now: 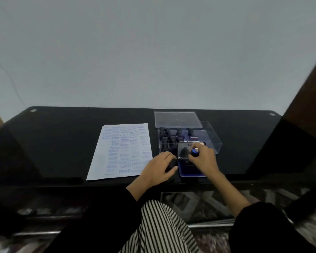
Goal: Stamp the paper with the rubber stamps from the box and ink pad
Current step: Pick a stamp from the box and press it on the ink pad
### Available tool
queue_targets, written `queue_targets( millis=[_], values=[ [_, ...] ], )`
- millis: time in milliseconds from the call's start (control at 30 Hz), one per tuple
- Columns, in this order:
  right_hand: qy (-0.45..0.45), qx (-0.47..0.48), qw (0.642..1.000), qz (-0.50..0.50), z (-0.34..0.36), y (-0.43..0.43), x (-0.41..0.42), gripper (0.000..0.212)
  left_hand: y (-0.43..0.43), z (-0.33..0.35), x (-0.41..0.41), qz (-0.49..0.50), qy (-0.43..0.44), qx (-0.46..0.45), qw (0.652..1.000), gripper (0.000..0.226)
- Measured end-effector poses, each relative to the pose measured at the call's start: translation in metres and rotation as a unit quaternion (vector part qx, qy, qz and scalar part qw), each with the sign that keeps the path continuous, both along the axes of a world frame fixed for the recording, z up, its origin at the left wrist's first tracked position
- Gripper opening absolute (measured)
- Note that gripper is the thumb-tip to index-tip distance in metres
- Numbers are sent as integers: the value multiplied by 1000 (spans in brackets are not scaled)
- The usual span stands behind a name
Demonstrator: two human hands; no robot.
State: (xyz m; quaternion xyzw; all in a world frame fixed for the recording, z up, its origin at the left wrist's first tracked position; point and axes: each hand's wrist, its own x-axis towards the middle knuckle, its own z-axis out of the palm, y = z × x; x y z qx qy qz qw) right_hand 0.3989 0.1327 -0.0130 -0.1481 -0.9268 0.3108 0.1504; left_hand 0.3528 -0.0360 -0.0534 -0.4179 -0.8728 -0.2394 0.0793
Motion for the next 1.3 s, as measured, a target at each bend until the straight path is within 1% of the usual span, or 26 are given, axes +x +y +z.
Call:
queue_targets(
  millis=[100,167,233,300,367,433,500,567,667,733,900,1033,1200,1300],
  values=[
    [-23,5,1000,2,-9,-2,3,16,8,-5,1,10,-14,-12,1000,41],
    [-29,37,999,10,-13,-3,1,12,12,-9,0,14,-25,-17,999,42],
    [-30,102,994,19,-16,-6,0,8,14,-14,-2,16,-36,-24,999,44],
    [-25,178,983,32,-21,-8,-2,10,16,-19,-3,19,-39,-35,998,45],
    [5,236,971,35,-25,-11,-1,12,17,-24,-4,23,-37,-41,998,45],
    [45,304,951,27,-32,-11,-2,16,18,-28,-5,26,-30,-39,998,45],
    [68,354,933,-3,-37,-11,-3,21,18,-31,-4,27,-22,-32,999,45],
    [81,361,929,-20,-39,-10,-7,22,18,-32,-4,28,-19,-30,999,46],
    [97,358,928,-35,-39,-12,-14,26,18,-33,-3,29,-11,-33,999,63],
    [112,358,926,-44,-40,-13,-18,28,18,-35,-4,32,-9,-34,999,68],
    [150,346,924,-63,-48,-12,-21,27,18,-35,-5,33,-20,-33,999,68],
    [164,338,924,-70,-53,-12,-18,25,18,-34,-5,32,-24,-31,999,66],
    [162,314,933,-71,-55,-13,-18,29,18,-37,-5,34,-31,-33,998,64],
    [134,296,944,-55,-47,-15,-23,34,18,-37,-5,36,-34,-34,998,63]
  ],
)
